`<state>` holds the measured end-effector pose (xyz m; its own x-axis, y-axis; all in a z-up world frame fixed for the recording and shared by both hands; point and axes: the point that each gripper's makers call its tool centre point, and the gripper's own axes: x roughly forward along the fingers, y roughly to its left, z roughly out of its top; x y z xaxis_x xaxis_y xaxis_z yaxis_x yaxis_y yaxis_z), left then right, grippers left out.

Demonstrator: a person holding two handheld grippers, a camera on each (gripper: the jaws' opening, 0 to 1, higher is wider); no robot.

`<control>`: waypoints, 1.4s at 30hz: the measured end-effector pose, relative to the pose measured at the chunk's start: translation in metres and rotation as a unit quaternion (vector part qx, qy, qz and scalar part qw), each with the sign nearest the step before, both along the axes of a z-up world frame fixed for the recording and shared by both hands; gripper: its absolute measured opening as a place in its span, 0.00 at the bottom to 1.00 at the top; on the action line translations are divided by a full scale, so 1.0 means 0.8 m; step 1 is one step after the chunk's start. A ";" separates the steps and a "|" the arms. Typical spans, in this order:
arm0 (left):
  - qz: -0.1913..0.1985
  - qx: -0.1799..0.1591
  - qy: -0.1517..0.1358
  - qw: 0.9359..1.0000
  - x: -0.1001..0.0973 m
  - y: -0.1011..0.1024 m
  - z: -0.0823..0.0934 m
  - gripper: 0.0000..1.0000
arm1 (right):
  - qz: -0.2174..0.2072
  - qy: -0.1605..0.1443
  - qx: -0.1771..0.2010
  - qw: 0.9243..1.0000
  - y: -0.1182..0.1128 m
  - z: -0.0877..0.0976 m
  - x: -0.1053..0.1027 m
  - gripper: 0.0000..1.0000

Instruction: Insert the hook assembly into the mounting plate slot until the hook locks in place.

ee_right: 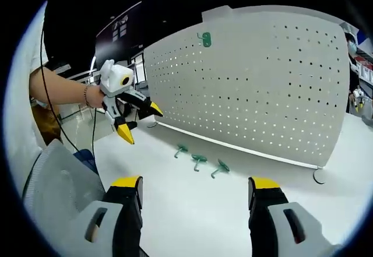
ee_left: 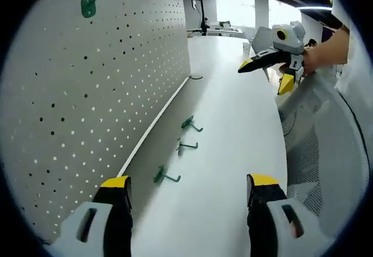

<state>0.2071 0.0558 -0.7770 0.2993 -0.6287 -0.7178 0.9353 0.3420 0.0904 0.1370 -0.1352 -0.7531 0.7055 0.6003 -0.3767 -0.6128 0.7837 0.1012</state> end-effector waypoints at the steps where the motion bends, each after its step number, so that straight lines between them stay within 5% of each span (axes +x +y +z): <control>1: -0.007 0.008 -0.001 1.000 0.000 0.001 -0.003 0.83 | -0.001 0.001 0.001 1.000 0.000 0.001 0.000 0.71; 42: -0.097 0.135 0.031 0.986 0.042 0.017 -0.079 0.83 | 0.031 0.023 -0.026 0.999 0.010 -0.018 -0.014 0.72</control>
<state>0.2409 0.0698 -0.8403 0.1433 -0.4532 -0.8798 0.9872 0.1280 0.0949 0.1257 -0.1275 -0.7674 0.6486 0.6206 -0.4406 -0.6558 0.7495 0.0903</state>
